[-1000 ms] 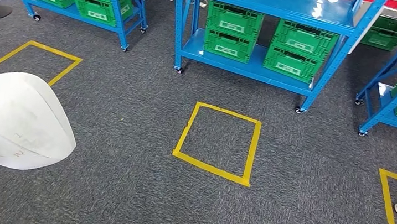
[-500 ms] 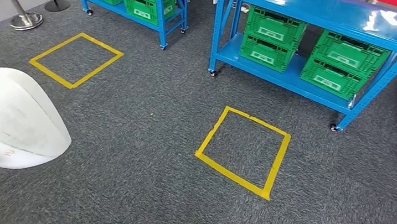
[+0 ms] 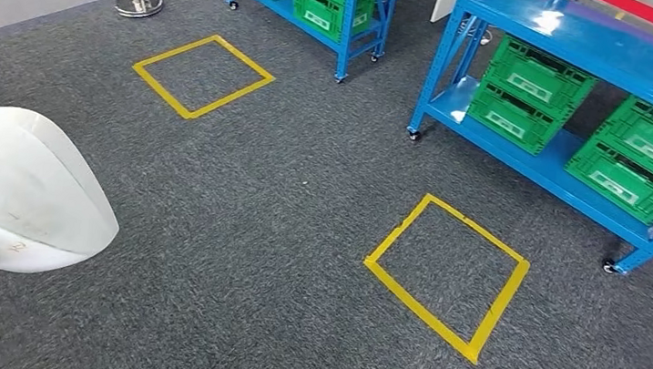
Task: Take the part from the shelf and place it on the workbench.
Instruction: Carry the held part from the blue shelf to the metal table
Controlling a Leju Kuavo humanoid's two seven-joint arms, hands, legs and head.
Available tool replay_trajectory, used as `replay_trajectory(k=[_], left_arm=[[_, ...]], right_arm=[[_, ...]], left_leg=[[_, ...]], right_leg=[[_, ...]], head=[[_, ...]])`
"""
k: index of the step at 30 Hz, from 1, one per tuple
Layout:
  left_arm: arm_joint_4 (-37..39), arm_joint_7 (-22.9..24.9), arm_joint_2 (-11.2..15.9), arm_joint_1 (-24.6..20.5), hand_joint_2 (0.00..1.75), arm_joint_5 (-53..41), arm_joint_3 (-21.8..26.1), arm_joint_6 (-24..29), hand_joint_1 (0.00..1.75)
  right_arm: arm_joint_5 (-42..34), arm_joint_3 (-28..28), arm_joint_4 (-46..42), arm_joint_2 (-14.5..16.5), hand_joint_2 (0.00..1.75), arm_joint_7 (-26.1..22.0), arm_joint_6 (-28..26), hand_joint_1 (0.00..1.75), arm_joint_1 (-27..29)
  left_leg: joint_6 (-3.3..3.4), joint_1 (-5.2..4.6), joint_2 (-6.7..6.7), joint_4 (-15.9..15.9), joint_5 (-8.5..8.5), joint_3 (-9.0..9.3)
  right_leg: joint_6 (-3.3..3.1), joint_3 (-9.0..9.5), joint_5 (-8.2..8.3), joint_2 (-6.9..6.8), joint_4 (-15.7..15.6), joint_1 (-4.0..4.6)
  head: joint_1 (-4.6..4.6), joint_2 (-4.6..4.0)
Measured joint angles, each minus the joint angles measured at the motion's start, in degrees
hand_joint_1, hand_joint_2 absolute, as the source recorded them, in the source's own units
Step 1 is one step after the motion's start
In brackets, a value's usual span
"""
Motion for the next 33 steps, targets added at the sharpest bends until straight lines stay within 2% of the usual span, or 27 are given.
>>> replay_trajectory(k=[1, 2, 3, 4, 6, 7, 8, 10, 11, 12, 14, 15, 16, 17, 18, 20, 22, 23, 25, 26, 27, 28, 29, 30, 31, 32, 33], left_arm=[[0.12, 0.03, -0.05, -0.02, 1.75, 0.0, 0.0, -0.03, 1.75], [0.26, 0.13, -0.09, -0.03, 1.75, 0.0, 0.0, -0.04, 1.75], [0.4, 0.32, -0.13, -0.09, 1.75, 0.0, 0.0, -0.05, 1.75], [0.55, 0.55, -0.16, -0.19, 1.75, 0.0, 0.0, -0.08, 1.75], [0.91, 0.96, -0.23, -0.68, 1.75, 0.01, -0.03, -0.14, 1.75], [1.15, 1.08, -0.25, -1.03, 1.75, 0.07, -0.05, -0.2, 1.75], [1.4, 1.2, -0.25, -1.38, 1.75, 0.16, -0.08, -0.24, 1.75], [1.98, 1.46, -0.16, -1.91, 1.75, 0.39, -0.13, -0.33, 1.75], [2.25, 1.53, -0.08, -2.12, 1.75, 0.46, -0.15, -0.38, 1.75], [2.53, 1.56, 0.03, -2.44, 1.75, 0.47, -0.19, -0.42, 1.75], [3.04, 1.39, 0.16, -3.09, 1.75, 0.38, -0.34, -0.47, 1.75], [3.27, 1.19, 0.18, -3.29, 1.75, 0.25, -0.44, -0.48, 1.75], [3.45, 0.91, 0.18, -3.34, 1.75, 0.1, -0.54, -0.48, 1.75], [3.56, 0.64, 0.2, -3.31, 1.75, -0.06, -0.62, -0.46, 1.75], [3.59, 0.44, 0.25, -3.26, 1.75, -0.19, -0.66, -0.37, 1.75], [3.33, 0.08, 0.63, -2.98, 1.75, -0.23, -0.66, 0.01, 1.75], [2.79, -0.66, 1.36, -2.24, 1.75, 0.18, -0.39, 0.34, 1.75], [2.49, -1.04, 1.8, -1.73, 1.75, 0.62, -0.06, 0.37, 1.75], [1.97, -1.41, 2.67, -0.52, 1.75, 1.73, 0.8, 0.09, 1.75], [1.7, -1.44, 2.98, 0.07, 1.75, 2.34, 1.22, -0.14, 1.75], [1.45, -1.42, 3.17, 0.52, 1.75, 2.83, 1.5, -0.43, 1.75], [1.2, -1.45, 3.26, 0.83, 1.75, 3.18, 1.69, -0.71, 1.75], [0.95, -1.52, 3.26, 1.11, 1.75, 3.39, 1.79, -0.97, 1.75], [0.73, -1.56, 3.26, 1.38, 1.75, 3.46, 1.86, -1.2, 1.75], [0.49, -1.58, 3.26, 1.77, 1.75, 3.39, 1.96, -1.36, 1.75], [0.21, -1.56, 3.26, 2.26, 1.75, 3.28, 2.13, -1.44, 1.75], [-0.11, -1.52, 3.27, 2.77, 1.75, 3.16, 2.37, -1.47, 1.75]], right_arm=[[0.01, 0.0, 0.0, 0.0, 0.0, 0.09, -0.01, 0.0, 0.09], [0.01, 0.0, 0.0, 0.0, 0.0, 0.24, -0.03, 0.0, 0.14], [-0.02, 0.0, 0.0, 0.01, 0.0, 0.41, -0.05, 0.0, 0.16], [-0.07, 0.0, 0.0, 0.01, 0.0, 0.56, -0.08, 0.0, 0.14], [-0.37, 0.0, 0.0, 0.02, 0.0, 0.64, -0.17, 0.0, 0.09], [-0.55, 0.0, 0.0, 0.05, 0.0, 0.6, -0.28, 0.0, 0.05], [-0.74, 0.0, 0.0, 0.09, 0.0, 0.57, -0.45, 0.0, -0.02], [-1.06, 0.0, 0.0, 0.3, 0.0, 0.56, -0.82, 0.0, -0.2], [-1.19, -0.01, 0.0, 0.43, 0.0, 0.58, -0.96, 0.0, -0.26], [-1.28, -0.01, 0.0, 0.55, 0.0, 0.57, -1.04, 0.0, -0.27], [-1.37, -0.02, 0.0, 0.68, 0.0, 0.49, -1.05, 0.0, -0.15], [-1.39, -0.02, 0.0, 0.7, 0.0, 0.4, -1.01, 0.0, -0.06], [-1.38, -0.02, 0.0, 0.73, 0.0, 0.32, -0.97, 0.0, 0.01], [-1.32, -0.02, 0.0, 0.79, 0.0, 0.26, -0.95, 0.0, 0.04], [-1.23, -0.02, 0.0, 0.86, 0.0, 0.2, -0.96, 0.0, 0.04], [-0.83, -0.02, 0.0, 1.02, 0.0, -0.08, -0.92, 0.0, 0.0], [-0.26, -0.02, 0.0, 1.04, 0.0, -0.69, -0.85, 0.0, -0.02], [-0.02, -0.02, 0.0, 1.02, 0.0, -0.91, -0.85, 0.0, -0.03], [0.38, -0.02, 0.0, 1.01, 0.0, -1.09, -0.9, 0.0, -0.08], [0.51, -0.02, 0.0, 1.01, 0.0, -1.12, -0.89, 0.0, -0.13], [0.6, -0.02, 0.0, 1.01, 0.0, -1.19, -0.85, 0.0, -0.15], [0.68, -0.02, 0.0, 1.01, 0.0, -1.32, -0.8, 0.0, -0.16], [0.8, -0.02, 0.0, 1.01, 0.0, -1.45, -0.76, 0.0, -0.14], [0.97, -0.02, 0.0, 1.0, 0.0, -1.55, -0.72, 0.0, -0.09], [1.15, -0.01, 0.0, 0.99, 0.0, -1.58, -0.63, 0.0, -0.04], [1.37, 0.02, 0.0, 0.97, 0.0, -1.56, -0.46, 0.0, 0.0], [1.6, 0.07, 0.0, 0.93, 0.0, -1.51, -0.23, 0.0, 0.02]], left_leg=[[0.07, -0.1, -0.89, 0.04, 0.09, -0.15], [0.07, -0.19, -1.84, 0.09, 0.16, -0.23], [0.01, -0.25, -2.78, 0.14, 0.21, -0.25], [-0.06, -0.28, -3.65, 0.18, 0.26, -0.23], [-0.39, -0.36, -5.18, 0.29, 0.4, -0.35], [-0.68, -0.37, -5.86, 0.3, 0.51, -0.51], [-1.03, -0.36, -6.48, 0.24, 0.66, -0.71], [-1.85, -0.27, -7.55, -0.1, 1.03, -1.07], [-2.11, -0.34, -7.0, 0.15, 0.87, -1.37], [-2.33, -0.45, -5.65, 1.3, 0.11, -2.07], [-2.64, -0.55, -1.8, 6.99, -3.11, -4.79], [-2.86, -0.45, -0.61, 10.75, -4.91, -6.52], [-3.08, -0.32, -0.05, 13.75, -6.02, -7.83], [-3.27, -0.17, 0.22, 15.06, -6.17, -8.27], [-3.44, -0.04, 0.49, 14.15, -5.32, -7.57], [-3.66, 0.14, 2.44, 6.88, -2.35, -3.33], [-3.21, 0.03, 4.46, 1.28, -0.82, -0.28], [-2.73, -0.12, 4.65, 0.67, -0.85, -0.06], [-1.76, -0.28, 3.23, 0.8, -0.57, -0.26], [-1.41, -0.25, 2.51, 0.72, -0.41, -0.36], [-1.08, -0.17, 1.77, 0.62, -0.21, -0.42], [-0.76, -0.07, 1.05, 0.54, -0.01, -0.46], [-0.54, -0.06, 0.31, 0.53, 0.14, -0.66], [-0.34, -0.13, -0.45, 0.54, 0.27, -0.87], [-0.21, -0.25, -1.28, 0.54, 0.38, -1.05], [-0.13, -0.38, -2.13, 0.55, 0.47, -1.16], [-0.1, -0.49, -3.0, 0.56, 0.56, -1.21]], right_leg=[[-0.11, -1.43, -0.76, 0.2, 2.84, 0.06], [-0.32, -1.87, -0.29, 0.3, 3.53, 0.12], [-0.6, -1.25, 1.23, 0.5, 1.94, 0.19], [-0.96, 0.33, 3.42, 1.09, -1.65, 0.29], [-1.69, 3.7, 6.81, 3.37, -9.53, 0.43], [-1.9, 4.62, 7.56, 4.08, -11.84, 0.5], [-2.03, 4.93, 7.71, 4.27, -12.81, 0.55], [-2.43, 5.05, 8.09, 2.9, -13.25, 0.49], [-2.82, 5.23, 8.38, 2.24, -13.71, 0.38], [-3.22, 5.42, 8.69, 1.49, -14.19, 0.28], [-3.77, 5.57, 8.95, -0.02, -14.65, 0.31], [-3.87, 5.5, 8.93, -0.81, -14.58, 0.38], [-3.89, 5.4, 8.87, -1.64, -14.46, 0.42], [-3.86, 5.29, 8.79, -2.46, -14.31, 0.43], [-3.76, 5.19, 8.68, -3.27, -14.13, 0.41], [-3.32, 5.08, 8.3, -4.78, -13.53, 0.37], [-2.59, 5.09, 7.76, -5.87, -12.85, 0.52], [-2.2, 5.16, 7.6, -6.34, -12.69, 0.6], [-1.47, 5.41, 7.48, -7.44, -12.76, 0.52], [-1.1, 5.49, 7.15, -7.19, -12.53, 0.36], [-0.79, 5.23, 6.28, -6.05, -11.57, 0.19], [-0.56, 4.39, 4.76, -4.31, -9.41, 0.05], [-0.44, 2.95, 2.76, -2.27, -6.02, -0.03], [-0.46, 1.09, 0.76, -0.9, -2.0, 0.0], [-0.57, -0.65, -0.65, -0.23, 1.6, 0.11], [-0.78, -1.66, -1.0, 0.06, 3.6, 0.28], [-1.13, -1.57, -0.15, 0.25, 3.25, 0.47]], head=[[0.01, 0.0], [0.01, 0.0], [0.01, 0.0], [0.01, 0.0], [-0.01, 0.0], [0.0, 0.0], [0.02, 0.0], [0.06, 0.0], [0.04, 0.0], [-0.05, 0.0], [-0.23, 0.0], [-0.31, 0.0], [-0.32, 0.0], [-0.32, 0.0], [-0.32, 0.0], [-0.32, 0.0], [-0.26, 0.0], [-0.24, 0.0], [-0.24, 0.0], [-0.21, 0.0], [-0.16, 0.0], [-0.08, 0.0], [0.02, 0.0], [0.08, 0.0], [0.13, 0.0], [0.14, 0.0], [0.15, 0.0]])
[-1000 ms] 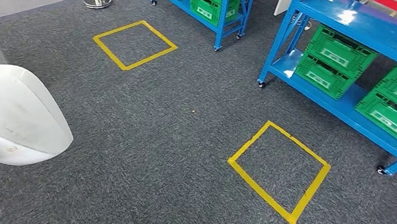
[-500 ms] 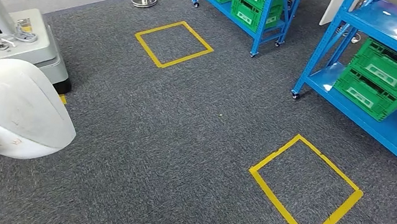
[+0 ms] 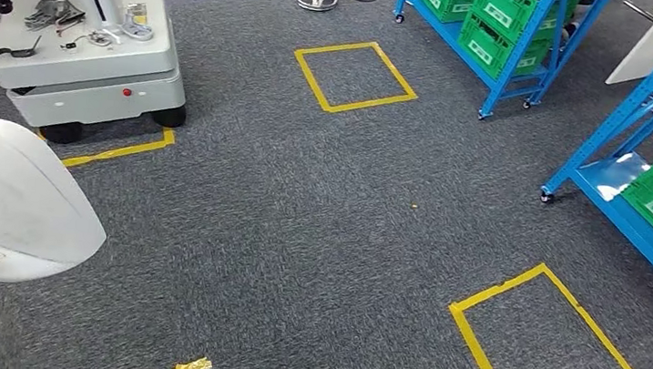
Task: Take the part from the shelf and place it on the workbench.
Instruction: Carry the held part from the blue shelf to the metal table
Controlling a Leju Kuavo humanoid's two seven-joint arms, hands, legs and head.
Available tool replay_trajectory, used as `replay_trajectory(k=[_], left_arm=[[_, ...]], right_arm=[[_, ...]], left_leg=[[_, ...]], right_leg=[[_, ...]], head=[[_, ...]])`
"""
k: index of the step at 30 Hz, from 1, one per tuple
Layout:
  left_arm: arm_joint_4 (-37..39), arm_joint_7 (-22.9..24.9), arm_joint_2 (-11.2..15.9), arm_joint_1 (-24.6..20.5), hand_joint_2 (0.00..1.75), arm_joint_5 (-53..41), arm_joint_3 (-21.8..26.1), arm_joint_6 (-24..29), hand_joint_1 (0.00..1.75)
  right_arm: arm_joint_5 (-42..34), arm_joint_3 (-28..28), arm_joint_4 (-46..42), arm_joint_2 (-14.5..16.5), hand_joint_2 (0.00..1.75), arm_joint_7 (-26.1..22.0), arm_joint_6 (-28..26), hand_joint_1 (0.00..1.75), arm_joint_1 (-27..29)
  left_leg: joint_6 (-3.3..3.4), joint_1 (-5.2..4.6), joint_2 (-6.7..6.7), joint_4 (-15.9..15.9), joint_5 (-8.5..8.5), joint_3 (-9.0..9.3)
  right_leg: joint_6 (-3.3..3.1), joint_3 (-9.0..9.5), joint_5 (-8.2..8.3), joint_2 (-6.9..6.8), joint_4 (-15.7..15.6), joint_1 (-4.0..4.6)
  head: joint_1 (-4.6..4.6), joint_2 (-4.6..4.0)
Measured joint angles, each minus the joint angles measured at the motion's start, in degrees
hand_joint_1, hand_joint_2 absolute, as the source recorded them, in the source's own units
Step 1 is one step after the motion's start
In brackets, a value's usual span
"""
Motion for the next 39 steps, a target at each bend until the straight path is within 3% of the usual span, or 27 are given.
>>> replay_trajectory(k=[1, 3, 5, 7, 8, 10, 12, 14, 15, 16, 18, 20, 23, 25, 27, 29, 30, 31, 32, 34, 36, 38, 39], left_arm=[[-0.36, 0.03, 0.01, 0.46, 1.75, -0.1, 0.28, -0.01, 1.75], [-1.07, 0.0, 0.01, 1.08, 1.75, -0.15, 0.75, -0.04, 1.75], [-1.53, -0.03, 0.0, 1.48, 1.75, -0.17, 0.97, -0.05, 1.75], [-1.89, -0.04, 0.04, 2.03, 1.75, -0.18, 1.17, -0.1, 1.75], [-2.07, -0.09, 0.1, 2.31, 1.75, -0.17, 1.38, -0.18, 1.75], [-2.34, -0.12, 0.21, 2.34, 1.75, -0.08, 1.85, -0.34, 1.75], [-2.28, 0.56, 0.02, 1.84, 1.75, 0.01, 2.02, -0.21, 1.75], [-2.0, 1.55, -0.51, 1.39, 1.75, -0.04, 2.0, 0.18, 1.75], [-1.84, 1.88, -0.81, 1.16, 1.75, -0.1, 1.99, 0.39, 1.75], [-1.69, 2.04, -1.08, 0.91, 1.75, -0.11, 1.98, 0.51, 1.75], [-1.45, 2.24, -1.55, 0.27, 1.75, -0.16, 1.96, 0.64, 1.75], [-1.2, 2.55, -2.03, -0.44, 1.75, -0.33, 1.91, 0.68, 1.75], [-0.69, 3.08, -2.57, -1.43, 1.75, -0.86, 1.8, 0.88, 1.75], [-0.39, 3.24, -2.79, -2.67, 1.75, -1.22, 1.71, 1.31, 1.75], [0.1, 3.71, -3.05, -4.68, 1.75, -1.37, 1.27, 1.98, 1.75], [1.01, 4.37, -3.33, -6.78, 1.75, -1.15, 0.51, 2.6, 1.75], [1.46, 4.47, -3.43, -7.59, 1.75, -1.09, 0.22, 2.83, 1.75], [1.78, 4.4, -3.49, -8.2, 1.75, -1.14, 0.06, 2.95, 1.75], [2.01, 4.17, -3.51, -8.68, 1.75, -1.26, 0.0, 3.04, 1.75], [2.48, 3.39, -3.53, -9.46, 1.75, -1.49, -0.02, 3.28, 1.75], [3.12, 2.3, -3.48, -9.77, 1.75, -1.75, -0.01, 3.54, 1.75], [3.53, 1.46, -3.19, -9.74, 1.75, -1.98, 0.06, 3.59, 1.75], [3.63, 1.2, -2.94, -9.7, 1.75, -1.98, 0.15, 3.58, 1.75]], right_arm=[[0.2, 0.05, 0.0, -0.04, 0.0, 0.04, 0.22, 0.0, 0.01], [0.45, 0.17, 0.01, -0.2, 0.0, 0.06, 0.46, 0.0, 0.0], [0.5, 0.29, 0.02, -0.4, 0.0, 0.06, 0.51, 0.0, -0.07], [0.58, 0.46, 0.02, -0.5, 0.0, 0.07, 0.51, 0.0, -0.2], [0.62, 0.53, 0.02, -0.52, 0.0, 0.13, 0.48, 0.0, -0.25], [0.57, 0.61, 0.02, -0.53, 0.0, 0.54, 0.32, 0.0, -0.2], [0.33, 0.61, 0.02, -0.52, 0.0, 1.32, 0.12, 0.0, -0.07], [0.03, 0.61, 0.02, -0.52, 0.0, 1.88, -0.03, 0.0, -0.02], [-0.11, 0.61, 0.02, -0.51, 0.0, 1.99, -0.11, 0.0, -0.04], [-0.21, 0.61, 0.02, -0.51, 0.0, 2.04, -0.17, 0.0, -0.07], [-0.32, 0.61, 0.02, -0.57, 0.0, 2.15, -0.39, 0.0, -0.11], [-0.46, 0.61, 0.01, -0.67, 0.0, 2.45, -0.66, 0.0, -0.14], [-0.7, 0.61, -0.01, -0.59, 0.0, 2.7, -0.78, 0.0, -0.33], [-0.74, 0.61, -0.02, -0.5, 0.0, 2.5, -0.74, 0.0, -0.46], [-0.73, 0.6, -0.01, -0.48, 0.0, 2.42, -0.66, 0.0, -0.46], [-0.74, 0.58, -0.01, -0.48, 0.0, 2.36, -0.6, 0.0, -0.4], [-0.78, 0.57, -0.01, -0.48, 0.0, 2.15, -0.59, 0.0, -0.4], [-0.83, 0.56, -0.02, -0.47, 0.0, 1.86, -0.6, 0.0, -0.41], [-0.91, 0.55, -0.02, -0.46, 0.0, 1.54, -0.63, 0.0, -0.42], [-1.05, 0.52, -0.01, -0.48, 0.0, 1.02, -0.68, 0.0, -0.36], [-1.09, 0.5, -0.01, -0.49, 0.0, 0.57, -0.7, 0.0, -0.28], [-1.08, 0.49, -0.02, -0.39, 0.0, 0.32, -0.68, 0.0, -0.27], [-1.08, 0.48, -0.02, -0.29, 0.0, 0.28, -0.67, 0.0, -0.3]], left_leg=[[-0.02, -0.07, -0.88, 0.0, 0.09, 0.01], [-0.22, -0.05, -2.46, -0.01, 0.31, -0.01], [-0.77, 0.17, -3.89, -0.12, 0.64, -0.3], [-1.58, 0.35, -5.33, -0.56, 1.08, -0.69], [-1.82, 0.3, -5.01, -0.55, 1.15, -0.85], [-2.18, -0.03, -1.94, 1.5, -0.25, -1.97], [-2.46, -0.08, 1.89, 7.88, -3.93, -4.68], [-2.99, 0.32, 3.05, 13.69, -6.37, -7.09], [-3.28, 0.56, 3.32, 14.04, -6.14, -6.98], [-3.6, 0.8, 3.78, 11.97, -4.9, -5.62], [-4.02, 1.04, 6.03, 4.73, -2.12, -1.19], [-3.28, 0.93, 7.5, 0.73, -1.1, 1.13], [-1.55, 0.66, 5.95, 0.7, -0.97, 0.63], [-0.78, 0.79, 4.58, 0.56, -0.6, 0.31], [-0.21, 0.76, 3.15, 0.51, -0.24, -0.07], [0.13, 0.47, 1.4, 0.52, 0.02, -0.39], [0.19, 0.31, 0.48, 0.52, 0.1, -0.47], [0.21, 0.19, -0.42, 0.53, 0.19, -0.5], [0.18, 0.14, -1.25, 0.53, 0.27, -0.5], [-0.04, 0.28, -2.74, 0.45, 0.53, -0.58], [-0.66, 0.71, -4.23, 0.26, 0.89, -0.85], [-1.53, 0.93, -5.85, -0.33, 1.4, -1.17], [-1.78, 0.75, -5.44, -0.35, 1.38, -1.42]], right_leg=[[-0.47, 1.26, 1.86, 0.43, -2.71, 0.24], [-1.49, 5.24, 5.79, 2.8, -11.11, 0.69], [-2.16, 7.38, 7.24, 4.38, -15.86, 1.13], [-2.59, 7.62, 7.39, 3.43, -16.64, 1.41], [-2.78, 7.87, 7.75, 2.61, -17.23, 1.32], [-3.33, 8.48, 8.59, 0.93, -18.72, 1.07], [-3.63, 8.61, 8.84, -0.8, -19.21, 1.0], [-3.58, 8.37, 8.67, -2.66, -18.88, 0.96], [-3.46, 8.24, 8.52, -3.55, -18.65, 0.87], [-3.22, 8.15, 8.33, -4.33, -18.34, 0.72], [-2.46, 7.96, 7.67, -5.75, -17.38, 0.45], [-1.61, 7.83, 6.97, -6.78, -16.34, 0.52], [-0.57, 8.01, 6.69, -7.99, -15.99, 0.39], [0.07, 7.33, 5.14, -5.6, -14.17, 0.02], [0.31, 4.61, 1.91, -1.89, -8.32, -0.19], [0.06, 1.21, -0.2, -0.5, -1.94, -0.06], [-0.26, 0.4, 0.14, -0.18, -0.88, 0.11], [-0.72, 0.6, 1.56, 0.17, -1.99, 0.38], [-1.26, 1.77, 3.74, 0.86, -5.07, 0.72], [-2.46, 4.88, 7.37, 4.29, -12.59, 1.32], [-3.26, 6.36, 8.37, 6.37, -16.09, 1.71], [-3.67, 6.73, 8.78, 4.88, -17.04, 1.78], [-3.73, 7.13, 9.22, 3.89, -17.97, 1.65]], head=[[0.0, 0.0], [-0.03, 0.0], [0.14, 0.0], [0.32, 0.0], [0.32, 0.0], [0.18, 0.0], [0.03, 0.0], [-0.01, 0.0], [0.01, 0.0], [0.01, 0.0], [0.01, 0.0], [0.05, 0.0], [0.11, 0.0], [0.26, 0.0], [0.5, 0.0], [0.65, 0.0], [0.67, 0.0], [0.68, 0.0], [0.68, 0.0], [0.65, 0.0], [0.83, 0.0], [1.09, 0.0], [1.11, 0.0]])
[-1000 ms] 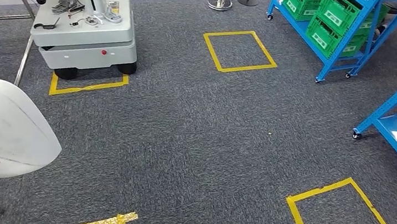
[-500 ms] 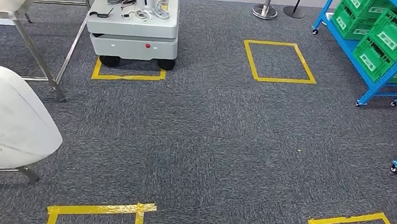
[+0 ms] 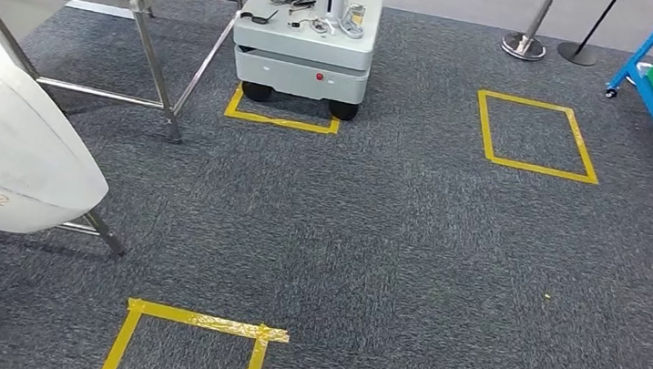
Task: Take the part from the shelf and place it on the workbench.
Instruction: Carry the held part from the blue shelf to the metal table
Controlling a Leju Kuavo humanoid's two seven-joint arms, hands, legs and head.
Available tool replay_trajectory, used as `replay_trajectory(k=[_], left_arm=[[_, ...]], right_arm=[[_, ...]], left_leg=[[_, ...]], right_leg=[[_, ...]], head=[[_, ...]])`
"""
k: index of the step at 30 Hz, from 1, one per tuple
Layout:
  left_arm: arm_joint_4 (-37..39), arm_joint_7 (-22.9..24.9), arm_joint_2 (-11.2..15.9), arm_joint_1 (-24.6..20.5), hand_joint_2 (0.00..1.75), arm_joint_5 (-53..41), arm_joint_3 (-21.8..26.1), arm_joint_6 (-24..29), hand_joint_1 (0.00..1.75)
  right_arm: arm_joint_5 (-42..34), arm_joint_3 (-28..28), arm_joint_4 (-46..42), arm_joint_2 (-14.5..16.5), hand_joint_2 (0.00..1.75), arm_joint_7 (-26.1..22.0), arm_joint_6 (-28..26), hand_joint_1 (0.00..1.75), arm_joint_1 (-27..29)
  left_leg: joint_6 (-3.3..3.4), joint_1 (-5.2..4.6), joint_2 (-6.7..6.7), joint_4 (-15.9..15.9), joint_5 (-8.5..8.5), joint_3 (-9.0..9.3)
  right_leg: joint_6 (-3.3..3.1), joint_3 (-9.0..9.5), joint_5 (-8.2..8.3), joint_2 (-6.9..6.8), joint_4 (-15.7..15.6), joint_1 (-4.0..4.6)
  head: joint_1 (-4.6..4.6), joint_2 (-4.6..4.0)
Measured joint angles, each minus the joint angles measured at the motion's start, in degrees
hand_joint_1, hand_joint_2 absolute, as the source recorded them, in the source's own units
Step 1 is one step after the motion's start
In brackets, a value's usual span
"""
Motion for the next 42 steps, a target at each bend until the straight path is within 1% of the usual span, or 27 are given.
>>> replay_trajectory(k=[2, 3, 4, 6, 7, 8, 10, 12, 14, 16, 18, 20, 21, 22, 23, 25, 27, 29, 30, 31, 32, 34, 36, 37, 38, 40, 42], left_arm=[[0.2, -0.29, 0.45, -0.21, 1.75, -0.03, 0.19, -0.01, 1.75], [0.34, -0.43, 0.57, -0.26, 1.75, -0.11, 0.25, 0.03, 1.75], [0.5, -0.55, 0.64, -0.26, 1.75, -0.29, 0.25, 0.12, 1.75], [0.83, -0.96, 0.81, 0.23, 1.75, -0.75, 0.26, 0.5, 1.75], [0.93, -1.34, 0.91, 0.58, 1.75, -1.1, 0.34, 0.74, 1.75], [0.89, -1.93, 0.99, 1.08, 1.75, -1.64, 0.52, 0.98, 1.75], [0.15, -3.25, 1.16, 2.65, 1.75, -3.22, 1.19, 1.29, 1.75], [-1.24, -4.15, 1.33, 4.87, 1.75, -4.68, 2.09, 1.39, 1.75], [-2.81, -4.72, 1.49, 7.08, 1.75, -5.66, 3.29, 1.35, 1.75], [-4.38, -4.94, 1.57, 8.55, 1.75, -6.31, 4.51, 1.25, 1.75], [-5.53, -4.19, 1.56, 8.9, 1.75, -6.75, 5.06, 1.36, 1.75], [-5.95, -2.94, 1.48, 8.73, 1.75, -7.0, 5.11, 1.87, 1.75], [-6.02, -2.47, 1.44, 8.64, 1.75, -7.04, 5.1, 2.16, 1.75], [-6.07, -2.2, 1.42, 8.52, 1.75, -7.05, 5.1, 2.39, 1.75], [-6.16, -2.06, 1.38, 8.34, 1.75, -7.1, 5.1, 2.56, 1.75], [-6.49, -1.84, 1.28, 7.78, 1.75, -7.29, 5.06, 2.78, 1.75], [-6.75, -1.43, 1.14, 7.01, 1.75, -7.59, 4.97, 3.01, 1.75], [-6.87, -1.12, 1.08, 6.33, 1.75, -7.77, 4.9, 3.08, 1.75], [-6.92, -1.08, 1.08, 6.09, 1.75, -7.78, 4.89, 3.08, 1.75], [-6.98, -1.04, 1.14, 5.81, 1.75, -7.77, 4.89, 3.1, 1.75], [-7.01, -1.0, 1.18, 5.49, 1.75, -7.76, 4.86, 3.11, 1.75], [-6.94, -0.91, 1.25, 4.77, 1.75, -7.75, 4.8, 3.13, 1.75], [-6.71, -0.53, 1.21, 4.1, 1.75, -7.47, 4.73, 3.08, 1.75], [-6.46, -0.18, 1.19, 3.57, 1.75, -7.2, 4.65, 3.07, 1.75], [-6.17, 0.11, 1.16, 2.88, 1.75, -6.94, 4.54, 3.12, 1.75], [-5.6, -0.22, 1.15, 1.47, 1.75, -7.1, 4.35, 3.26, 1.75], [-5.23, -1.47, 1.16, 0.75, 1.75, -7.85, 4.25, 3.3, 1.75]], right_arm=[[0.02, -0.01, 0.01, 0.24, 0.0, -0.1, 0.01, 0.0, 0.04], [0.07, -0.02, 0.01, 0.32, 0.0, -0.07, 0.01, 0.0, 0.09], [0.13, -0.02, 0.02, 0.37, 0.0, 0.04, 0.0, 0.0, 0.17], [0.36, -0.03, 0.02, 0.42, 0.0, 0.39, -0.04, 0.0, 0.26], [0.55, -0.03, 0.02, 0.43, 0.0, 0.46, -0.05, 0.0, 0.26], [0.86, -0.03, 0.02, 0.44, 0.0, 0.45, -0.04, 0.0, 0.25], [1.86, -0.01, 0.02, 0.35, 0.0, 0.42, 0.05, 0.0, 0.25], [2.91, 0.07, 0.02, 0.2, 0.0, 0.59, 0.25, 0.0, 0.32], [3.41, 0.15, 0.02, 0.13, 0.0, 0.5, 0.55, 0.0, 0.3], [3.5, 0.17, 0.02, -0.04, 0.0, 0.25, 0.65, 0.0, 0.19], [3.39, 0.18, 0.02, -0.39, 0.0, 0.57, 0.48, 0.0, 0.14], [3.15, 0.18, 0.02, -0.77, 0.0, 1.24, 0.27, 0.0, 0.14], [3.03, 0.18, 0.02, -0.92, 0.0, 1.49, 0.2, 0.0, 0.13], [2.87, 0.18, 0.02, -1.03, 0.0, 1.62, 0.14, 0.0, 0.11], [2.72, 0.18, 0.02, -1.1, 0.0, 1.7, 0.07, 0.0, 0.09], [2.51, 0.18, 0.02, -1.16, 0.0, 2.13, -0.06, 0.0, 0.03], [2.5, 0.18, 0.02, -1.17, 0.0, 2.75, -0.1, 0.0, -0.04], [2.48, 0.17, 0.02, -1.15, 0.0, 3.08, -0.11, 0.0, -0.14], [2.46, 0.16, 0.01, -1.13, 0.0, 3.13, -0.11, 0.0, -0.2], [2.44, 0.15, 0.01, -1.11, 0.0, 3.14, -0.13, 0.0, -0.21], [2.42, 0.13, 0.0, -1.09, 0.0, 3.13, -0.14, 0.0, -0.19], [2.21, 0.05, -0.01, -1.06, 0.0, 3.0, -0.16, 0.0, -0.07], [1.74, -0.15, -0.01, -1.04, 0.0, 2.54, -0.13, 0.0, 0.03], [1.45, -0.32, -0.01, -0.99, 0.0, 2.16, -0.09, 0.0, 0.01], [1.18, -0.52, -0.01, -0.9, 0.0, 1.72, -0.03, 0.0, -0.06], [0.85, -0.89, -0.01, -0.58, 0.0, 0.92, 0.04, 0.0, -0.24], [0.82, -1.05, 0.01, -0.18, 0.0, 0.62, -0.03, 0.0, -0.32]], left_leg=[[-0.28, -0.56, 3.5, 2.64, -1.85, -1.42], [-0.4, -0.68, 5.91, 5.66, -3.65, -2.68], [-0.64, -0.63, 7.39, 9.11, -5.47, -4.1], [-1.29, -0.25, 8.48, 13.39, -7.02, -5.64], [-1.67, -0.03, 8.79, 12.7, -6.33, -4.99], [-2.08, 0.19, 9.36, 9.96, -4.88, -3.26], [-2.46, 0.35, 11.84, 3.21, -2.72, 0.67], [-1.6, 0.18, 13.14, 0.8, -2.45, 2.1], [-0.41, 0.05, 11.94, 1.17, -2.33, 1.78], [0.33, 0.18, 10.61, 1.04, -2.01, 1.52], [0.9, 0.34, 9.2, 0.95, -1.65, 1.21], [1.23, 0.22, 7.53, 0.96, -1.39, 0.82], [1.27, 0.13, 6.63, 0.96, -1.25, 0.68], [1.25, 0.07, 5.78, 0.97, -1.11, 0.58], [1.16, 0.05, 4.93, 0.97, -0.96, 0.52], [0.79, 0.13, 3.4, 0.96, -0.62, 0.42], [0.11, 0.34, 2.02, 0.8, -0.2, 0.2], [-0.84, 0.53, 0.66, 0.26, 0.41, -0.18], [-1.16, 0.56, 0.77, 0.15, 0.59, -0.41], [-1.32, 0.42, 1.92, 0.54, 0.26, -0.84], [-1.37, 0.25, 3.74, 1.95, -0.79, -1.64], [-1.39, 0.01, 7.55, 8.26, -4.72, -4.19], [-1.72, 0.03, 8.5, 14.74, -7.67, -6.39], [-1.84, 0.04, 8.66, 15.46, -7.71, -6.19], [-1.91, 0.03, 8.94, 13.95, -6.8, -4.85], [-1.75, -0.16, 11.17, 6.33, -4.21, 0.06], [-0.94, -0.55, 13.04, 0.93, -3.09, 3.23]], right_leg=[[-0.11, 0.88, 0.96, -2.13, -1.99, -0.34], [-0.11, 1.11, 1.11, -3.17, -2.36, -0.32], [-0.18, 1.14, 1.07, -4.2, -2.4, -0.31], [-0.03, 0.99, 0.68, -6.25, -1.93, -0.43], [0.16, 0.86, 0.4, -7.18, -1.53, -0.62], [0.46, 0.68, 0.04, -8.0, -0.94, -0.86], [1.32, 0.29, -0.99, -9.3, 0.68, -1.16], [2.14, 0.17, -1.8, -10.17, 1.88, -1.11], [2.74, 0.36, -2.09, -11.11, 2.1, -1.16], [3.41, 0.14, -3.26, -9.4, 3.2, -1.55], [3.91, -2.0, -6.63, -5.77, 8.4, -1.87], [3.93, -5.56, -10.05, -4.25, 16.07, -1.88], [3.8, -6.69, -10.53, -4.06, 18.33, -1.83], [3.58, -6.75, -9.84, -3.91, 18.32, -1.78], [3.26, -5.65, -8.17, -3.56, 15.96, -1.72], [2.66, -1.59, -4.43, -0.9, 7.64, -1.64], [2.33, 0.8, -2.83, 1.35, 2.5, -1.31], [2.0, 0.92, -2.5, 0.66, 1.84, -0.93], [1.72, 0.97, -2.12, -0.17, 1.46, -1.0], [1.31, 1.03, -1.7, -1.0, 0.97, -1.09], [0.93, 1.06, -1.3, -1.91, 0.47, -1.18], [0.43, 0.9, -0.97, -3.76, 0.12, -1.1], [0.34, 0.52, -0.95, -5.66, 0.34, -0.96], [0.34, 0.31, -0.98, -6.62, 0.53, -0.93], [0.37, 0.14, -1.02, -7.54, 0.75, -0.91], [0.61, -0.05, -1.27, -9.16, 1.26, -0.85], [1.07, -0.16, -1.57, -10.3, 1.82, -0.59]], head=[[-0.14, 0.0], [-0.23, 0.0], [-0.31, 0.0], [-0.35, 0.0], [-0.34, 0.0], [-0.34, 0.0], [-0.36, 0.0], [-0.33, 0.0], [-0.25, 0.0], [-0.16, 0.0], [0.0, 0.0], [0.1, 0.0], [0.11, 0.0], [0.12, 0.0], [0.12, 0.0], [0.1, 0.0], [0.15, 0.0], [0.21, 0.0], [0.2, 0.0], [0.11, 0.0], [-0.02, 0.0], [-0.28, 0.0], [-0.32, 0.0], [-0.32, 0.0], [-0.32, 0.0], [-0.33, 0.0], [-0.29, 0.0]])
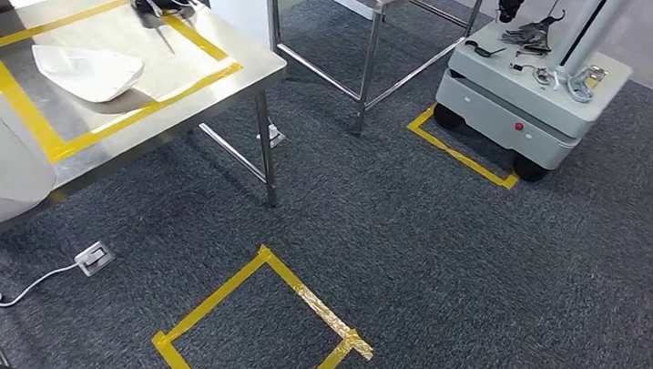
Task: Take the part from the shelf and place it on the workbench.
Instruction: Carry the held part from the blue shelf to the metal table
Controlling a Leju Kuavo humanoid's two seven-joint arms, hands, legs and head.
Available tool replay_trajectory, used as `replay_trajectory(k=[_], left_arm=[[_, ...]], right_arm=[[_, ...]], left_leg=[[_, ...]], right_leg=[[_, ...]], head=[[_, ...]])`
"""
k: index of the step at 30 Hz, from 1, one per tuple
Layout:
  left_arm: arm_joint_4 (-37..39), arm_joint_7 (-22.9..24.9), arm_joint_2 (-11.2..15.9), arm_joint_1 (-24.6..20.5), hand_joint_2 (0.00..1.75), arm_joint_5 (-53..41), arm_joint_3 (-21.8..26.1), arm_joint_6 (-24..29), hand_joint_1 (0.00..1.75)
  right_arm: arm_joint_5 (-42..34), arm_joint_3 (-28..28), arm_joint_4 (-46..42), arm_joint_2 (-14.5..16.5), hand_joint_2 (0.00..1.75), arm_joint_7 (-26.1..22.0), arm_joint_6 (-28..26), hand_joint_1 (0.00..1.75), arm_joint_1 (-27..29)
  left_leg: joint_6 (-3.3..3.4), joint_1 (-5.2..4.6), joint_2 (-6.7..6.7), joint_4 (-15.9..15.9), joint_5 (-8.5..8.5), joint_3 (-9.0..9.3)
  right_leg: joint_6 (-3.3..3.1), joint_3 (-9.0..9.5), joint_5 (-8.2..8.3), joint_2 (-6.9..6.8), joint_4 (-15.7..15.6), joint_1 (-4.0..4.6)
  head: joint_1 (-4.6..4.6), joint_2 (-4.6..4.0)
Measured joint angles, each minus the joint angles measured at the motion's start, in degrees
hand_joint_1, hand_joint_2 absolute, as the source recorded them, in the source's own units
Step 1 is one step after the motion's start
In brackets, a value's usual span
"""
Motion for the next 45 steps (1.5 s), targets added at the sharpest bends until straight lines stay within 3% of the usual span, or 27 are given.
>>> replay_trajectory(k=[1, 3, 5, 7, 9, 10, 11, 12, 14, 16, 18, 19, 20, 22, 24, 25, 26, 27, 29, 31, 34, 38, 45], left_arm=[[0.17, -0.51, 0.03, -0.14, 1.75, -0.28, -0.03, -0.03, 1.75], [0.42, -1.02, 0.29, -0.17, 1.75, -0.51, -0.06, -0.08, 1.75], [0.56, -1.26, 0.81, -0.32, 1.75, -0.51, -0.05, -0.12, 1.75], [0.75, -1.26, 1.21, -0.54, 1.75, -0.24, -0.04, -0.16, 1.75], [1.16, -0.98, 1.46, -0.61, 1.75, 0.37, -0.04, -0.15, 1.75], [1.43, -0.85, 1.62, -0.6, 1.75, 0.65, -0.04, -0.13, 1.75], [1.71, -0.78, 1.8, -0.6, 1.75, 0.87, -0.04, -0.1, 1.75], [1.99, -0.76, 1.97, -0.62, 1.75, 0.96, -0.04, -0.07, 1.75], [2.45, -0.69, 2.16, -0.82, 1.75, 1.03, -0.04, -0.01, 1.75], [2.83, -0.41, 2.24, -1.24, 1.75, 1.01, -0.05, 0.16, 1.75], [3.14, -0.14, 2.43, -1.45, 1.75, 0.99, -0.07, 0.32, 1.75], [3.26, -0.11, 2.56, -1.48, 1.75, 1.01, -0.07, 0.36, 1.75], [3.37, 0.03, 2.66, -1.63, 1.75, 1.04, -0.08, 0.38, 1.75], [3.63, 0.68, 2.7, -2.21, 1.75, 1.39, -0.18, 0.42, 1.75], [4.1, 1.63, 2.64, -2.83, 1.75, 1.77, -0.39, 0.53, 1.75], [4.37, 1.97, 2.62, -3.01, 1.75, 1.86, -0.51, 0.64, 1.75], [4.61, 2.16, 2.62, -3.15, 1.75, 1.87, -0.63, 0.75, 1.75], [4.79, 2.22, 2.62, -3.28, 1.75, 1.88, -0.74, 0.86, 1.75], [4.93, 2.23, 2.63, -3.69, 1.75, 1.9, -0.81, 0.96, 1.75], [4.97, 2.2, 2.66, -4.18, 1.75, 1.92, -0.85, 0.98, 1.75], [5.13, 2.21, 2.64, -4.39, 1.75, 1.93, -0.91, 0.98, 1.75], [5.31, 2.23, 2.64, -4.43, 1.75, 1.94, -1.07, 0.98, 1.75], [6.09, 2.09, 2.51, -4.58, 1.75, 2.32, -1.57, 1.09, 1.75]], right_arm=[[0.04, -0.03, 0.01, 0.19, 0.0, 0.07, -0.08, 0.0, -0.02], [0.19, -0.05, 0.01, 0.49, 0.0, 0.27, -0.18, 0.0, -0.09], [0.35, -0.07, 0.01, 0.67, 0.0, 0.33, -0.22, 0.0, -0.1], [0.49, -0.09, 0.01, 0.75, 0.0, 0.36, -0.25, 0.0, 0.04], [0.58, -0.17, 0.01, 0.78, 0.0, 0.51, -0.3, 0.0, 0.25], [0.58, -0.24, 0.01, 0.78, 0.0, 0.57, -0.32, 0.0, 0.32], [0.58, -0.3, 0.01, 0.78, 0.0, 0.59, -0.32, 0.0, 0.36], [0.57, -0.33, 0.01, 0.78, 0.0, 0.55, -0.31, 0.0, 0.36], [0.57, -0.35, 0.01, 0.79, 0.0, 0.5, -0.3, 0.0, 0.34], [0.56, -0.37, 0.01, 0.79, 0.0, 0.59, -0.27, 0.0, 0.22], [0.54, -0.42, 0.01, 0.79, 0.0, 0.68, -0.25, 0.0, 0.07], [0.46, -0.5, 0.01, 0.79, 0.0, 0.72, -0.26, 0.0, 0.01], [0.29, -0.64, 0.0, 0.79, 0.0, 0.75, -0.31, 0.0, 0.01], [-0.25, -1.11, 0.0, 0.79, 0.0, 1.12, -0.57, 0.0, 0.01], [-0.69, -1.64, 0.0, 0.8, 0.0, 1.59, -0.93, 0.0, 0.1], [-0.85, -1.87, -0.01, 0.8, 0.0, 1.65, -1.05, 0.0, 0.13], [-0.98, -2.1, -0.01, 0.8, 0.0, 1.57, -1.09, 0.0, 0.13], [-1.08, -2.31, -0.01, 0.8, 0.0, 1.44, -1.09, 0.0, 0.09], [-1.16, -2.64, -0.01, 0.87, 0.0, 1.17, -1.09, 0.0, -0.02], [-1.17, -2.78, -0.01, 0.96, 0.0, 1.01, -1.12, 0.0, -0.11], [-1.17, -2.9, -0.01, 0.93, 0.0, 0.94, -1.13, 0.0, -0.15], [-1.17, -3.11, -0.01, 0.94, 0.0, 0.94, -1.17, 0.0, -0.15], [-1.5, -3.69, -0.01, 0.93, 0.0, -0.1, -0.97, 0.0, -0.17]], left_leg=[[0.43, -0.2, 0.13, -0.71, -0.09, 0.24], [1.16, -0.14, -1.38, -0.86, 0.36, -0.03], [1.81, 0.19, -2.63, -1.14, 0.83, -0.25], [2.2, 0.46, -3.89, -1.22, 1.23, -0.58], [2.21, 0.57, -5.48, -1.09, 1.54, -1.06], [2.11, 0.65, -6.33, -1.0, 1.67, -1.26], [1.95, 0.76, -7.21, -0.92, 1.8, -1.42], [1.76, 0.9, -8.06, -0.85, 1.91, -1.51], [1.13, 1.1, -9.63, -0.76, 2.18, -1.77], [0.18, 1.16, -11.01, -0.97, 2.64, -2.18], [-0.86, 1.27, -12.13, -1.58, 3.28, -2.57], [-1.16, 1.28, -11.48, -1.57, 3.28, -2.83], [-1.35, 1.2, -9.94, -0.73, 2.66, -3.37], [-1.41, 0.95, -5.84, 4.89, -0.86, -5.76], [-1.48, 0.86, -4.35, 12.82, -4.83, -8.69], [-1.43, 0.84, -4.28, 14.89, -5.55, -9.14], [-1.26, 0.77, -4.26, 14.72, -5.21, -8.39], [-0.96, 0.63, -4.23, 12.12, -3.94, -6.41], [0.17, 0.05, -3.77, 3.91, -1.33, -1.16], [0.79, -0.41, -3.26, -0.99, -0.47, 1.54], [0.57, -0.57, -3.31, -1.63, -0.28, 1.56], [0.87, -0.66, -3.29, -1.55, -0.17, 1.44], [1.94, -1.1, -3.26, -1.22, -0.31, 0.76]], right_leg=[[0.23, -0.01, -0.06, -0.53, 0.15, 0.12], [0.7, 0.06, -0.17, -1.41, 0.27, 0.15], [1.44, -0.58, -1.61, 1.13, 2.06, -0.22], [2.1, -3.17, -5.12, 5.06, 8.11, -0.68], [2.39, -6.45, -7.91, 6.16, 15.16, -0.9], [2.43, -7.11, -7.86, 6.23, 16.48, -0.98], [2.42, -6.68, -6.71, 6.36, 15.49, -1.07], [2.4, -5.11, -4.73, 6.78, 12.24, -1.2], [2.47, -1.32, -1.52, 9.61, 4.2, -1.57], [2.38, 0.19, -0.63, 11.45, 0.63, -1.62], [1.65, 0.07, -0.25, 10.29, 0.44, -1.45], [1.14, 0.06, 0.04, 9.64, 0.2, -1.44], [0.6, 0.01, 0.34, 8.98, -0.06, -1.45], [-0.19, -0.28, 0.78, 7.73, -0.37, -1.21], [-0.59, -0.75, 1.02, 6.61, -0.35, -0.74], [-0.71, -0.94, 1.11, 6.15, -0.32, -0.52], [-0.79, -1.07, 1.19, 5.79, -0.28, -0.32], [-0.83, -1.12, 1.24, 5.5, -0.21, -0.14], [-0.76, -1.16, 1.26, 5.09, 0.02, 0.2], [-0.6, -1.5, 1.31, 4.86, 0.34, 0.44], [-0.34, -1.85, 1.53, 4.8, 0.42, 0.42], [0.16, -1.81, 1.86, 4.85, 0.16, 0.25], [1.06, -1.82, 2.31, 4.76, -0.2, -0.15]], head=[[0.03, 0.0], [0.06, 0.0], [0.08, 0.0], [0.11, 0.0], [0.11, 0.0], [0.1, 0.0], [0.1, 0.0], [0.1, 0.0], [0.1, 0.0], [0.08, 0.0], [0.06, 0.0], [0.01, 0.0], [-0.11, 0.0], [-0.39, 0.0], [-0.49, 0.0], [-0.49, 0.0], [-0.49, 0.0], [-0.49, 0.0], [-0.47, 0.0], [-0.42, 0.0], [-0.37, 0.0], [-0.37, 0.0], [-0.4, 0.0]])
